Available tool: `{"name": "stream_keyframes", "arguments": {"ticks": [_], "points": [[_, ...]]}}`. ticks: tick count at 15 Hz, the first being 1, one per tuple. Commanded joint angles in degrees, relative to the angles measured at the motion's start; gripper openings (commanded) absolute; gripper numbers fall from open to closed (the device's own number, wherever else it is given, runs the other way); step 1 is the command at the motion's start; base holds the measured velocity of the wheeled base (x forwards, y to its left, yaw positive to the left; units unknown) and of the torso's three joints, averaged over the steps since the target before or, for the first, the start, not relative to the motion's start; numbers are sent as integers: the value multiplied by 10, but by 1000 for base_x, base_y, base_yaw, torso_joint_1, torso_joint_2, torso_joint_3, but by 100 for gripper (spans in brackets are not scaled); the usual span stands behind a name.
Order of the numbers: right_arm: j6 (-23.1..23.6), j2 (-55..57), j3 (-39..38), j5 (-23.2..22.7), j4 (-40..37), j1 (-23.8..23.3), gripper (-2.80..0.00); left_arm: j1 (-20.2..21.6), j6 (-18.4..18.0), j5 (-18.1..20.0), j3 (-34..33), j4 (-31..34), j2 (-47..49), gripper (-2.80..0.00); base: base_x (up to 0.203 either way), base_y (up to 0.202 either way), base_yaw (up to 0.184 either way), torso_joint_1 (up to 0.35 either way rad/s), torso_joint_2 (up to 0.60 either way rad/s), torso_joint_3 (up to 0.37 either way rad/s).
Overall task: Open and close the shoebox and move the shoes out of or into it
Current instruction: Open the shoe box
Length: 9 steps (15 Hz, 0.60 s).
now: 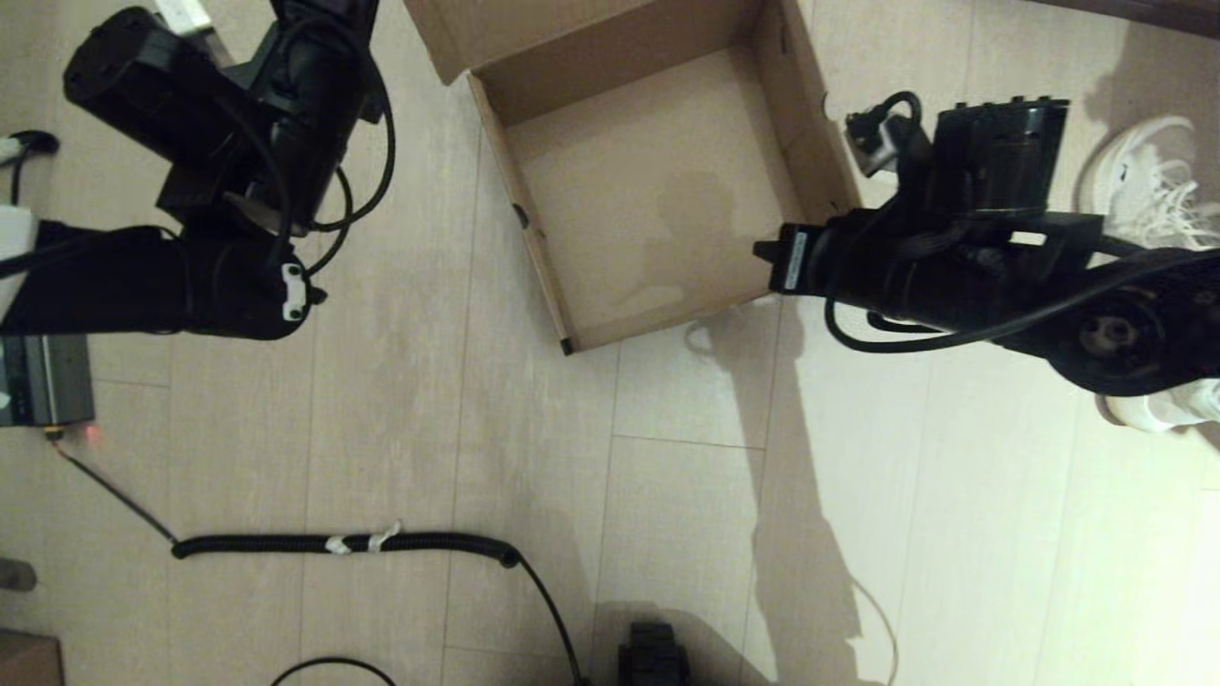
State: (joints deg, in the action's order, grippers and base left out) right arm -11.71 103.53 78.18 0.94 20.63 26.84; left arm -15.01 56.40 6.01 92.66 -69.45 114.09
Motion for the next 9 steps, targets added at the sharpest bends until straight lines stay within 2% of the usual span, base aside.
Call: {"name": "stream_keyframes", "arguments": {"ticks": [1, 2, 4, 5, 6, 7, 8, 9], "points": [[4, 39, 13, 14, 17, -1, -280, 5, -9, -3, -29, -6, 3, -280, 0, 0, 0, 0, 0, 0], [18, 61, 29, 37, 34, -10, -280, 5, -21, -4, -70, -6, -12, -280, 0, 0, 0, 0, 0, 0], [81, 99, 59, 74, 84, -28, -280, 3, -64, 7, -175, -2, -35, -280, 0, 0, 0, 0, 0, 0], [97, 108, 70, 79, 94, -31, -280, 3, -110, 22, -230, -1, -39, -280, 0, 0, 0, 0, 0, 0], [109, 112, 77, 80, 96, -32, -280, 2, -180, 34, -263, -1, -31, -280, 0, 0, 0, 0, 0, 0], [118, 116, 84, 81, 95, -34, -280, 2, -221, 41, -273, -2, -10, -280, 0, 0, 0, 0, 0, 0], [125, 123, 88, 81, 95, -42, -280, 0, -246, 46, -275, -2, 9, -280, 0, 0, 0, 0, 0, 0], [133, 126, 85, 83, 91, -51, -280, -4, -257, 48, -271, -3, 34, -280, 0, 0, 0, 0, 0, 0]]}}
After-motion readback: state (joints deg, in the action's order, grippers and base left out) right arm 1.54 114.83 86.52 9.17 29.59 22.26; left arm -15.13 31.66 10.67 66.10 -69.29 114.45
